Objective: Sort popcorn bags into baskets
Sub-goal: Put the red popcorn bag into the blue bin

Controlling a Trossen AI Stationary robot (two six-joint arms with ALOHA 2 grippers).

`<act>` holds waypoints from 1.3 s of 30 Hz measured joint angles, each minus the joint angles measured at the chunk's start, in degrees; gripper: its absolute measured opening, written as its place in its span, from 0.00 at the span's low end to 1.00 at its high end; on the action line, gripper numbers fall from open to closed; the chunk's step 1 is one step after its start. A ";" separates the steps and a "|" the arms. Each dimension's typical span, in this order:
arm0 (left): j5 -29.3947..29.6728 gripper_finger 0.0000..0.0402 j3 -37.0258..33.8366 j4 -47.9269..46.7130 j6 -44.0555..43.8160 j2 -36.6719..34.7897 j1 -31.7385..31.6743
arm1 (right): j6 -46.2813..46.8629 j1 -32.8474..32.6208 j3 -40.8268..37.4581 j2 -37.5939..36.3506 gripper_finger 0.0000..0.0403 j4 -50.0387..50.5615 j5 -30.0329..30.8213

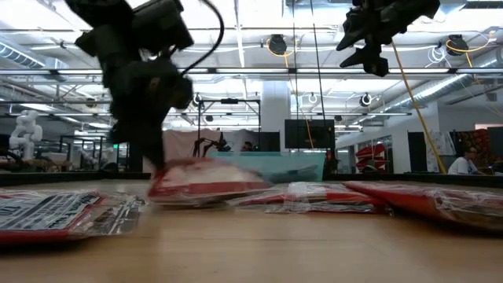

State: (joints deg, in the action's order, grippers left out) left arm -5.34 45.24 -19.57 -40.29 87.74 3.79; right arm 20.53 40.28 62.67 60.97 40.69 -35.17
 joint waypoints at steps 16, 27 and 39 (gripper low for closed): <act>3.93 0.00 14.35 -0.39 19.65 -6.05 -10.18 | -0.23 -13.65 0.02 4.48 0.41 -9.52 12.94; 2.26 0.00 25.70 -0.47 25.95 -6.05 -14.44 | -6.78 -18.33 0.01 10.64 0.53 -17.64 16.87; -2.62 0.00 35.63 -4.93 34.36 -6.07 -16.87 | -6.90 -17.40 0.00 13.66 0.53 -31.26 10.79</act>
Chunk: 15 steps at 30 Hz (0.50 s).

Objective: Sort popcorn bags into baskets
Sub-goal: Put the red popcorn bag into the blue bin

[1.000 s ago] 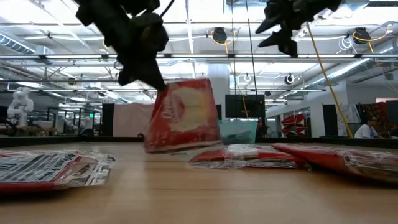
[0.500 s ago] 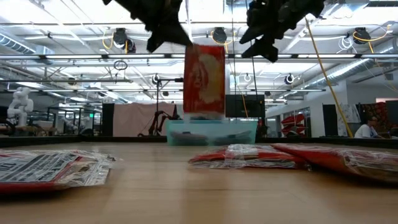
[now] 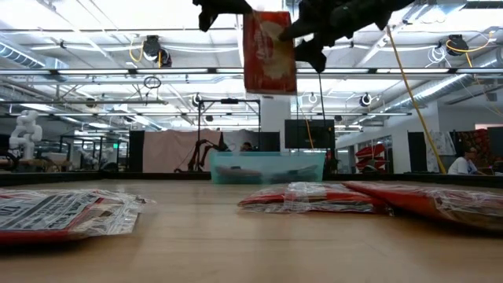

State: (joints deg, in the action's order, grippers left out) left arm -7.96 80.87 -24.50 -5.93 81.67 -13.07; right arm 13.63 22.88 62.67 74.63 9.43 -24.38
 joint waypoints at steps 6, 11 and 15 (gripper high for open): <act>-0.49 0.00 1.34 0.14 1.79 0.00 -2.05 | 4.23 -0.62 -0.04 1.53 0.35 -5.66 -1.30; 1.15 0.01 1.34 0.18 0.72 0.00 -4.06 | 7.48 -0.43 -0.04 1.42 0.15 -8.00 -1.28; 4.18 0.09 1.34 0.23 -0.20 -0.02 -5.83 | 8.77 0.37 -0.04 0.85 0.03 -8.19 -1.22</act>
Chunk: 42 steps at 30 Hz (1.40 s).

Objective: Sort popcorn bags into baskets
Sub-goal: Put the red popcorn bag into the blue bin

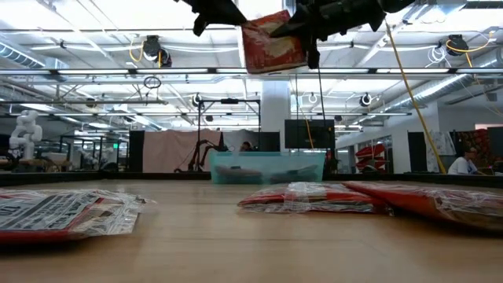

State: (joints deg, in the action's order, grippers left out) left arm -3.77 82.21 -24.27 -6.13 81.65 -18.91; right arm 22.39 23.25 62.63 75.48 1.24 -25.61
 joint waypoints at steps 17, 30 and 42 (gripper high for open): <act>-15.70 0.46 -0.04 -0.61 -29.53 0.95 -9.21 | 14.50 14.23 0.00 -1.36 0.03 -4.70 -15.37; -19.80 0.82 -0.04 22.54 -40.54 10.51 -9.37 | 21.05 22.59 0.00 -1.29 0.03 -7.35 -28.65; -24.54 0.58 -0.04 40.60 -43.52 18.97 -8.71 | 21.92 22.92 0.00 -0.44 0.03 -7.21 -28.68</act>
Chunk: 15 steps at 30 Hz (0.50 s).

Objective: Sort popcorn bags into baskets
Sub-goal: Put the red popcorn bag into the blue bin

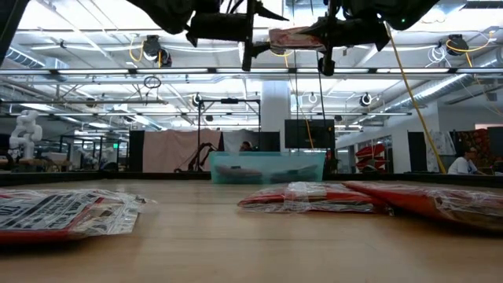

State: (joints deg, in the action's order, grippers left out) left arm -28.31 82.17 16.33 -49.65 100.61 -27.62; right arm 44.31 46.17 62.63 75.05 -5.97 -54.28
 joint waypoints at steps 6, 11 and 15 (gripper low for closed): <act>-3.00 0.30 -0.04 -2.53 1.97 0.57 0.00 | 0.01 -0.01 0.00 0.86 0.03 0.10 -0.17; -4.25 0.11 -0.05 -3.58 4.07 0.59 -0.77 | 0.01 -0.03 0.00 1.67 0.03 -0.07 0.02; -7.31 0.05 -0.07 -3.51 4.41 0.62 -2.26 | 0.35 -0.09 0.03 1.65 0.05 -0.08 2.70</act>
State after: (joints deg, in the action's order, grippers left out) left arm -35.63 82.11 12.82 -45.25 101.23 -29.88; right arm 44.67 46.08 62.66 76.70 -6.05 -51.58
